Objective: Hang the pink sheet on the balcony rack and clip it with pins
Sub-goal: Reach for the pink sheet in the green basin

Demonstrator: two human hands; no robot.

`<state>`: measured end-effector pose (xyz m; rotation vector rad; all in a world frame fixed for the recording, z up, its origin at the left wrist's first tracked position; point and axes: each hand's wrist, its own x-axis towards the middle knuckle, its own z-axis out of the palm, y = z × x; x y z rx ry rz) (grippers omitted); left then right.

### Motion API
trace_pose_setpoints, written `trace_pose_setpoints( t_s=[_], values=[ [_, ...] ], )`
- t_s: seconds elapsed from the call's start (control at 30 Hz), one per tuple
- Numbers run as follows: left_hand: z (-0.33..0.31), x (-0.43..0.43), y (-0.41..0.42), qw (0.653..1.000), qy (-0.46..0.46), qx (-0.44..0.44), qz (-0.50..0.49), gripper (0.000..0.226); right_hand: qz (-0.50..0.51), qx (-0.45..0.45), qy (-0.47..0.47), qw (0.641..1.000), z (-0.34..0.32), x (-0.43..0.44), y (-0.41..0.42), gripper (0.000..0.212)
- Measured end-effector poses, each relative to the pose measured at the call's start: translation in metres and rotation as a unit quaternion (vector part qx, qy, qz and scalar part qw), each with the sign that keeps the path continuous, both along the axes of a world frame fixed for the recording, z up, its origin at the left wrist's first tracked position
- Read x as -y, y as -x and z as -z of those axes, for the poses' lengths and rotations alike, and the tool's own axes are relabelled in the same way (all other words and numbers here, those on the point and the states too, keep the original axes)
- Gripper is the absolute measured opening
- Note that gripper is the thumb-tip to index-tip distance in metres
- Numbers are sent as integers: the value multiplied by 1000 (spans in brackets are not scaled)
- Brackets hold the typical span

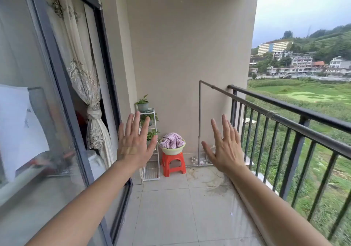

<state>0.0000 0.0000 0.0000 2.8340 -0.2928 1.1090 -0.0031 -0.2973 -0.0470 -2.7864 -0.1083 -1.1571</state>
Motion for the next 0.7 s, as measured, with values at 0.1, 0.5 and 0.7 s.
trace_pose_setpoints(
  t_s=[0.1,0.5,0.7],
  values=[
    [1,9,-24,1000,-13,-8,-6,68,2,-8,2,1000,10,0,-25,80],
    [73,-33,-242,994,-55,-90,-17,68,-15,-98,0,995,82,-50,-247,77],
    [101,-62,-367,980,-103,-171,-21,68,-4,-175,61,983,93,-91,-356,75]
  ],
)
